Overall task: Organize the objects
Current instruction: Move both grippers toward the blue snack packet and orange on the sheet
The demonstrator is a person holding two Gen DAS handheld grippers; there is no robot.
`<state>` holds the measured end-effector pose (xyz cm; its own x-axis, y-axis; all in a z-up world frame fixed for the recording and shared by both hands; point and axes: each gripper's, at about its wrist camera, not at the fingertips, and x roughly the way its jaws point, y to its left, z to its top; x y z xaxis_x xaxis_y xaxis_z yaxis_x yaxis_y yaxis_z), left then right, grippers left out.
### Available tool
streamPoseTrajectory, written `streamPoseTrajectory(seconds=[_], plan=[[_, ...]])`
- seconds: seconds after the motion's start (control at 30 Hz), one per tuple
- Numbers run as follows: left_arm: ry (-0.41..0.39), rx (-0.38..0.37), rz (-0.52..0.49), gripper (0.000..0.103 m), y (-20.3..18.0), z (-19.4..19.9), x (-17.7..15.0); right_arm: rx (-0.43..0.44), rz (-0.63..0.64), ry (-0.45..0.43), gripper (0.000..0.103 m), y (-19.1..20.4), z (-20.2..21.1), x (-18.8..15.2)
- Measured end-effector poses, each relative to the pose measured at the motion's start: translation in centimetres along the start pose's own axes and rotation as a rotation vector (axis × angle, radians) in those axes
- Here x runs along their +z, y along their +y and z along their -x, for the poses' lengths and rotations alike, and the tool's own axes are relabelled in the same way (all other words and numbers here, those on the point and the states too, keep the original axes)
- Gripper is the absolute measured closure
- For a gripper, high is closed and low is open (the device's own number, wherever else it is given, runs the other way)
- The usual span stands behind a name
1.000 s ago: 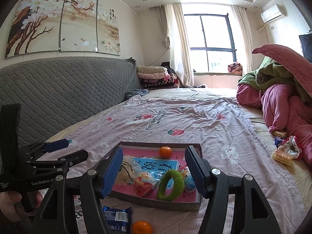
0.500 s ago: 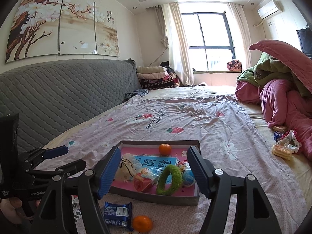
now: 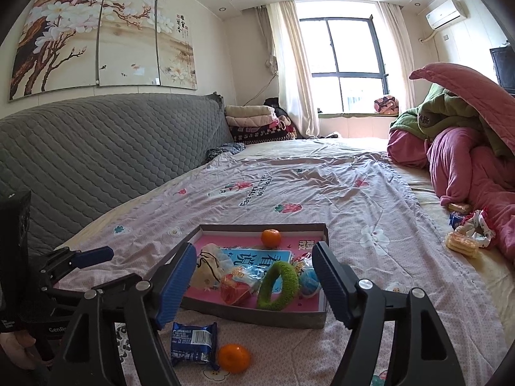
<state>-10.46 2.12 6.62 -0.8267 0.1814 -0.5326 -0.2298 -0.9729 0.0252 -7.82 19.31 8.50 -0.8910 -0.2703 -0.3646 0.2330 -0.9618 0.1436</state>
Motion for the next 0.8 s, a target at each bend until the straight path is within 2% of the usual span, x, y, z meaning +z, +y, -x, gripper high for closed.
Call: streamPoseTrajectory(seconds=[0.43, 0.8], plan=[[0.063, -0.043, -0.030, 0.025, -1.1, 0.2, -2.7, 0.014, 0.043, 0.064, 0.029, 0.4, 0.1, -1.6], [0.124, -0.071, -0.065, 0.025, -1.7, -0.4, -4.9, 0.046, 0.020, 0.125, 0.029, 0.3, 0.7, -3.5]])
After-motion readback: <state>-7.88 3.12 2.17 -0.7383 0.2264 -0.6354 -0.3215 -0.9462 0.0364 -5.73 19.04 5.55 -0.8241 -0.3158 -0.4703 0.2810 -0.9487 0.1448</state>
